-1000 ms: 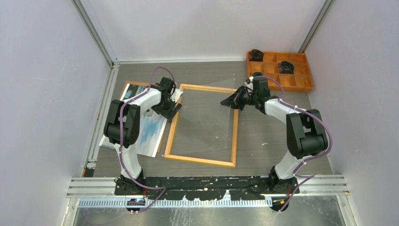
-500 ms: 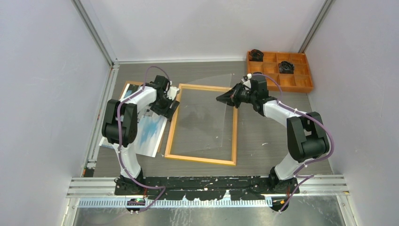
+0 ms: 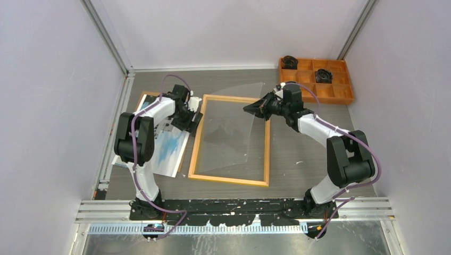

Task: Put the photo into the frame
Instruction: Place the photo frame item in the photo frame.

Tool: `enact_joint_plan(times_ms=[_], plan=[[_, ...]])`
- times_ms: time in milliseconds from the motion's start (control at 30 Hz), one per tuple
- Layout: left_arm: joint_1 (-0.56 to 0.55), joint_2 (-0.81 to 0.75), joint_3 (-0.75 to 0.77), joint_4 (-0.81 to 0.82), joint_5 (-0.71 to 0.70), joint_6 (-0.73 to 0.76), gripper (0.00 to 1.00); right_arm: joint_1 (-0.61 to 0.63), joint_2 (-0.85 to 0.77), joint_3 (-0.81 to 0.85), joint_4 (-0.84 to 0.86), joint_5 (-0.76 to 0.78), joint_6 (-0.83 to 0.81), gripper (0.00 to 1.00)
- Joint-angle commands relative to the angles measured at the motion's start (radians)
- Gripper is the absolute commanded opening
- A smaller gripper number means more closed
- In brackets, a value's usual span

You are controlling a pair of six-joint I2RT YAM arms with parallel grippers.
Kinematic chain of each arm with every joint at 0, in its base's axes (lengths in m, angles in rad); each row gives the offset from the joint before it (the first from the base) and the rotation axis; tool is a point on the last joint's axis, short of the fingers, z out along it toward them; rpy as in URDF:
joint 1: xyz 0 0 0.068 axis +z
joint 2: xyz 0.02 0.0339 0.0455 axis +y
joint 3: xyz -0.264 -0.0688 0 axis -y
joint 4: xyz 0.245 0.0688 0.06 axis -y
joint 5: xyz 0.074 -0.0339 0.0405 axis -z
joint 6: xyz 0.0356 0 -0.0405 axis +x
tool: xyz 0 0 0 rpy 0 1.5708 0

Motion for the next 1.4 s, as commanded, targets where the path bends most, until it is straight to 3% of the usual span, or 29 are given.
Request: enact_joint_plan(times_ms=[0,200,700,1067,1367], plan=[[0.011,-0.042,-0.019,0.0,0.111,-0.024,0.72,0.013,-0.054,0.036,-0.002,0.058,0.047,0.01],[0.043,-0.051,-0.021,-0.004,0.148,-0.022,0.71,0.015,-0.076,0.031,-0.005,0.083,0.077,0.01],[0.057,-0.068,-0.063,0.025,0.067,0.014,0.69,0.015,-0.132,0.057,-0.036,0.064,0.04,0.01],[0.14,-0.084,-0.029,0.003,0.059,0.032,0.68,0.004,-0.145,0.091,-0.059,0.054,0.062,0.01],[0.148,-0.094,-0.026,0.0,0.061,0.036,0.68,0.0,-0.131,0.01,-0.029,0.032,0.059,0.01]])
